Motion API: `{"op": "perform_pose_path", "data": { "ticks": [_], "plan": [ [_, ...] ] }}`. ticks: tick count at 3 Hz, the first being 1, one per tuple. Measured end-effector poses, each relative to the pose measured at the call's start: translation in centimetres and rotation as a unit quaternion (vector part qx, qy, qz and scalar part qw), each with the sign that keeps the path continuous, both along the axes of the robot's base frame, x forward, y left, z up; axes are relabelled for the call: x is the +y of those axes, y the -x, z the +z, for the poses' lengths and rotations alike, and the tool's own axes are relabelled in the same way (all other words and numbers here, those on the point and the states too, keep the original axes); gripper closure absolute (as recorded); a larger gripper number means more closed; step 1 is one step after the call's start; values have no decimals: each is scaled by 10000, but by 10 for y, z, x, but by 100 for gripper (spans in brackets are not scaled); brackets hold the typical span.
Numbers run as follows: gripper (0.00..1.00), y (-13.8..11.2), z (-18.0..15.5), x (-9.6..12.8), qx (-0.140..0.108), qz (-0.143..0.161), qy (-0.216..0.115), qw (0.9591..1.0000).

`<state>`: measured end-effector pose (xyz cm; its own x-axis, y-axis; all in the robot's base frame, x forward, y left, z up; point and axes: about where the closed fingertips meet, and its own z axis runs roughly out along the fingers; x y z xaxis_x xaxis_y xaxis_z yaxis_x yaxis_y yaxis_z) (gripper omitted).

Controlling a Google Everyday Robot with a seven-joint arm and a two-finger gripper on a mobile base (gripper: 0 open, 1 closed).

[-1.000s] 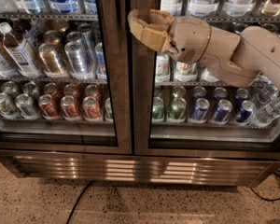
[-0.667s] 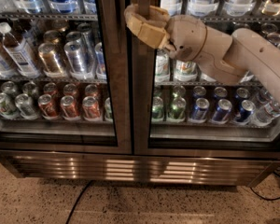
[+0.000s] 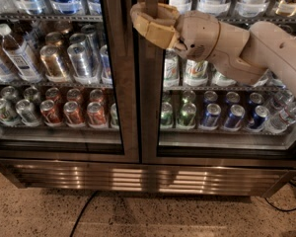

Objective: Open right fridge door

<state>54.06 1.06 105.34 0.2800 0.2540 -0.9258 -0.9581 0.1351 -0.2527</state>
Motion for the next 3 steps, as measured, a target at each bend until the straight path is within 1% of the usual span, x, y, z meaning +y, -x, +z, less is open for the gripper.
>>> {"op": "perform_pose_path", "data": {
  "ticks": [1, 2, 3],
  "plan": [
    [100, -1, 0, 0, 0, -1, 2, 10000],
    [100, -2, -3, 3, -71, -163, 459, 9988],
    [100, -2, -3, 3, -74, -159, 460, 9988]
  ]
}}
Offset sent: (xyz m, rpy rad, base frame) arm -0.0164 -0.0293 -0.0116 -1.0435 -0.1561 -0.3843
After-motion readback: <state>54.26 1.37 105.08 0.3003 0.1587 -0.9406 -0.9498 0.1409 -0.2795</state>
